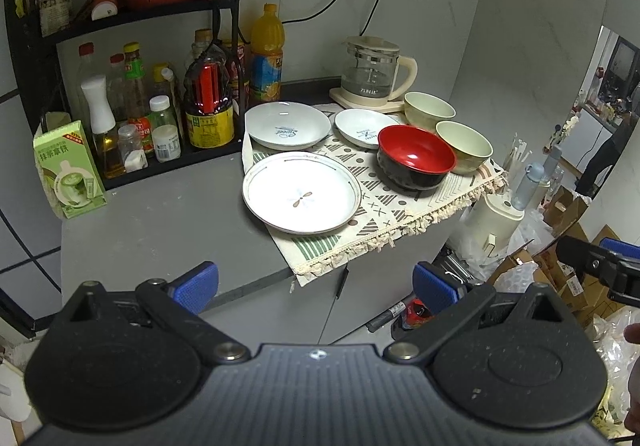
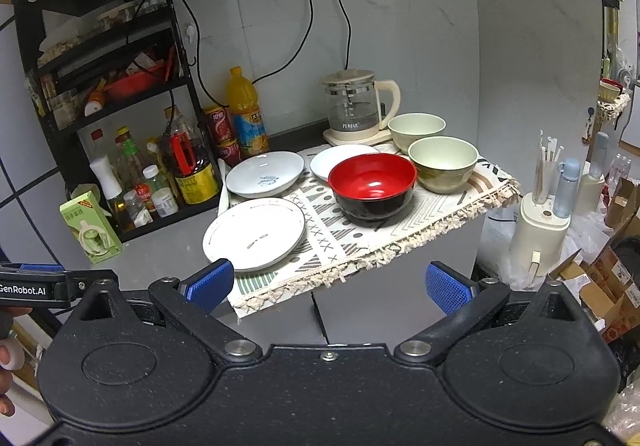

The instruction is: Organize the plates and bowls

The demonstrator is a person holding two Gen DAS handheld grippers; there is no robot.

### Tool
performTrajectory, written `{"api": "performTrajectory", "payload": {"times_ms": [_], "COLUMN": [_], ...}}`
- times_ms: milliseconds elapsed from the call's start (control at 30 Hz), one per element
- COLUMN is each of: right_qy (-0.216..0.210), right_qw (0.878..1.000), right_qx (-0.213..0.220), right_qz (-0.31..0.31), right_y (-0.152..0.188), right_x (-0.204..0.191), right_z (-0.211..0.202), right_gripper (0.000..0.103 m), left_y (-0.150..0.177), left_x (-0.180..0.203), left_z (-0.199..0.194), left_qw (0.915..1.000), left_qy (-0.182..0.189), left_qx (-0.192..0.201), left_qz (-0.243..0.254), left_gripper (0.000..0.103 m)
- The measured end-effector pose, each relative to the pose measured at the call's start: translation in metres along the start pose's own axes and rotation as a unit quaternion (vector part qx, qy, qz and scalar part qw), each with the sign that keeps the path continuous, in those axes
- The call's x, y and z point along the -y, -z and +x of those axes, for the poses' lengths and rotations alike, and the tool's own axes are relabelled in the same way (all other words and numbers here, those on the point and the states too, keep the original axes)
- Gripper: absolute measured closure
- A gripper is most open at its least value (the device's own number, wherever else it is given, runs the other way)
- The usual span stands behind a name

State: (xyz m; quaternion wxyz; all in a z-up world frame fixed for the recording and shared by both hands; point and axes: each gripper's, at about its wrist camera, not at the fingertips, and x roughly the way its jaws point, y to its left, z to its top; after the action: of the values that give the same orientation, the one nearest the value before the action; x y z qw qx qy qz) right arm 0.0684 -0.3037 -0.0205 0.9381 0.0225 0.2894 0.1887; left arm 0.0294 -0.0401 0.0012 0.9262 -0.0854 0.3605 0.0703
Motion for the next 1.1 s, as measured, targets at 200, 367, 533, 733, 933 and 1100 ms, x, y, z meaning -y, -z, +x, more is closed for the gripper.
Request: {"api": "performTrajectory", "payload": {"times_ms": [200,367,533,733,933,1100], "right_qy": [-0.003,-0.008,-0.008,-0.009,-0.011,-0.011], "right_qw": [1.0,1.0,1.0,1.0,1.0,0.999], "right_qx": [-0.012,-0.015,-0.019,-0.021,-0.024,-0.031], "right_qz": [-0.001,0.0,-0.003,0.003,0.003,0.004], "right_y": [-0.001,-0.004,-0.007,-0.014,-0.021,-0.029], "right_x": [0.003,0.005,0.007,0.013,0.022,0.032], "right_z": [0.006,0.01,0.017,0.031,0.053,0.079], "right_gripper": [0.0,0.0,0.0,0.0,0.0,0.0], "left_y": [-0.002,-0.005,-0.01,-0.018,-0.028,-0.037], "left_x": [0.004,0.006,0.008,0.009,0.01,0.014], "left_z": [0.003,0.009,0.016,0.032,0.058,0.088], "left_qw": [1.0,1.0,1.0,0.9999,0.9998,0.9996], "left_qy": [0.001,0.0,-0.002,-0.002,-0.001,-0.005], "left_qx": [-0.001,-0.007,-0.006,-0.014,-0.016,-0.027], "left_qz": [-0.001,-0.004,-0.005,-0.002,-0.008,-0.001], "left_gripper": [0.001,0.001,0.001,0.001,0.001,0.001]}}
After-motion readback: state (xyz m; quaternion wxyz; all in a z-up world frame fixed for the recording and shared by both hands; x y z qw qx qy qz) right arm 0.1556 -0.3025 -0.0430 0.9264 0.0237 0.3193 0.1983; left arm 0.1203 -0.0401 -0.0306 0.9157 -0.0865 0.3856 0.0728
